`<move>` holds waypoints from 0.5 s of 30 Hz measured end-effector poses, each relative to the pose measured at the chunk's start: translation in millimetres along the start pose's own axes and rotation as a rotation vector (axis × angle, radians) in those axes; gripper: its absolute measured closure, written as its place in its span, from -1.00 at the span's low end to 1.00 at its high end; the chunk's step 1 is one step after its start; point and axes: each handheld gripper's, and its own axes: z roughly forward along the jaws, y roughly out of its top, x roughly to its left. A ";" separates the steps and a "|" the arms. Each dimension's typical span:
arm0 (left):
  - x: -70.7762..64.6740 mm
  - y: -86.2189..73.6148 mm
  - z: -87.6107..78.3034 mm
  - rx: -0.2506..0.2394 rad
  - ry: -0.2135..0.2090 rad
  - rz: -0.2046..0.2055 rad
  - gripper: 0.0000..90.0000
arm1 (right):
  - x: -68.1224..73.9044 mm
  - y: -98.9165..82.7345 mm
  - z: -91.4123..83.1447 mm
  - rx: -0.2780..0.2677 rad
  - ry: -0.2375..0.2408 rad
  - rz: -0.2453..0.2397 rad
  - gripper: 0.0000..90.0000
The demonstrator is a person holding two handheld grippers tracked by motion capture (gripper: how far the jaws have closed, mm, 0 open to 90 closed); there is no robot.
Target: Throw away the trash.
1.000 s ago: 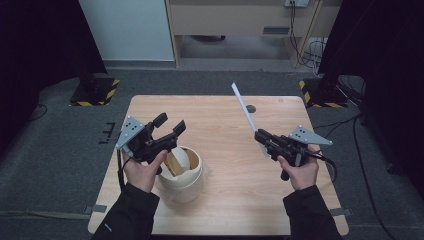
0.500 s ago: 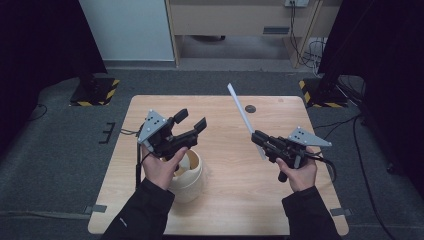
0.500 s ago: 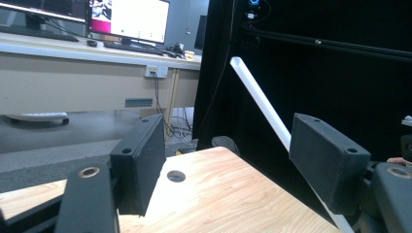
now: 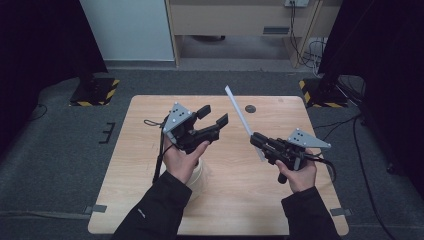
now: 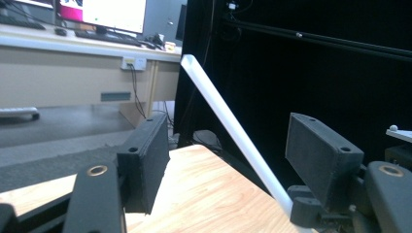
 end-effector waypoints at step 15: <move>-5.7 -8.7 32.4 0.049 -0.002 -0.017 -0.13 | 3.6 -4.0 2.7 0.009 0.045 -0.011 0.76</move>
